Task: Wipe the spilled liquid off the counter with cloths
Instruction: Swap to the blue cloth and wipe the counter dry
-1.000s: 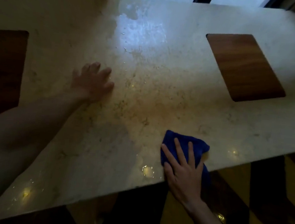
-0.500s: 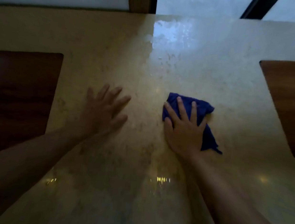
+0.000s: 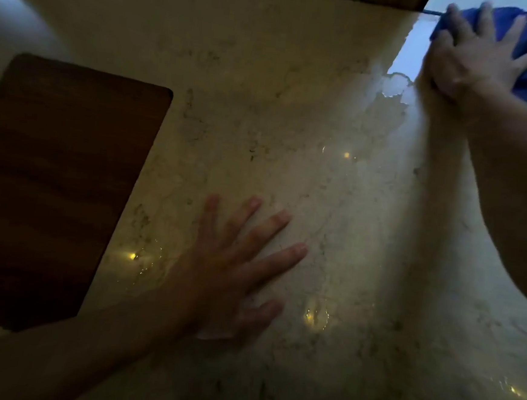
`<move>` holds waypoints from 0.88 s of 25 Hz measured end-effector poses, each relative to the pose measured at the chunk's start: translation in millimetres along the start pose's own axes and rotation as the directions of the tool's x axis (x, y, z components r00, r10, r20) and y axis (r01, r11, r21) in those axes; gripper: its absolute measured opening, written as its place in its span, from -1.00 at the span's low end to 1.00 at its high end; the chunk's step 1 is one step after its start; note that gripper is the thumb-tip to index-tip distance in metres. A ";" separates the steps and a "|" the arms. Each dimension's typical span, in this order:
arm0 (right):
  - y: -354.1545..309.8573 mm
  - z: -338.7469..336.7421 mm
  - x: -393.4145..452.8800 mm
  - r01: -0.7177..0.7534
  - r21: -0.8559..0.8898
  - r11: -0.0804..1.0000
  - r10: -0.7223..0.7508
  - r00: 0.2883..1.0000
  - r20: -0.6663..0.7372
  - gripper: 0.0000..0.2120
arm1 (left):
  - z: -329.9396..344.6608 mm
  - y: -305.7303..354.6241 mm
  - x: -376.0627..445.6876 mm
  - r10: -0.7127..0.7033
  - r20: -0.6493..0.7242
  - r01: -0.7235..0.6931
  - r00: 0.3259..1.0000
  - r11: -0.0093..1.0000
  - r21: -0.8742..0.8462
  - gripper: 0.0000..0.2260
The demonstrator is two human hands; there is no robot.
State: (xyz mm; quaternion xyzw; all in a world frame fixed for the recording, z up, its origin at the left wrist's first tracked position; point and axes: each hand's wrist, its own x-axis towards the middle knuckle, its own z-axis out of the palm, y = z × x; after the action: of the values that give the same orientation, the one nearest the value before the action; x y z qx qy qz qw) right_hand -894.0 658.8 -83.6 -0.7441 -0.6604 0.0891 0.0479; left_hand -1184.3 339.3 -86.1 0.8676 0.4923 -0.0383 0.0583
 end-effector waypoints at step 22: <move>-45.7 51.7 -671.9 0.101 -0.128 0.987 -0.078 0.982 0.171 -0.47 | -18.2 -9.4 -91.2 -0.156 0.008 0.156 0.988 0.988 0.020 -0.51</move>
State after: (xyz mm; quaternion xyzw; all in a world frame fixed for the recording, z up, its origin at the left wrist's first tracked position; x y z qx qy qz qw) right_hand -1023.9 -4.1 -79.0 -0.7052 -0.6994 0.1032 -0.0539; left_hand -1239.0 269.1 -57.5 0.8268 0.5579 -0.0517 0.0491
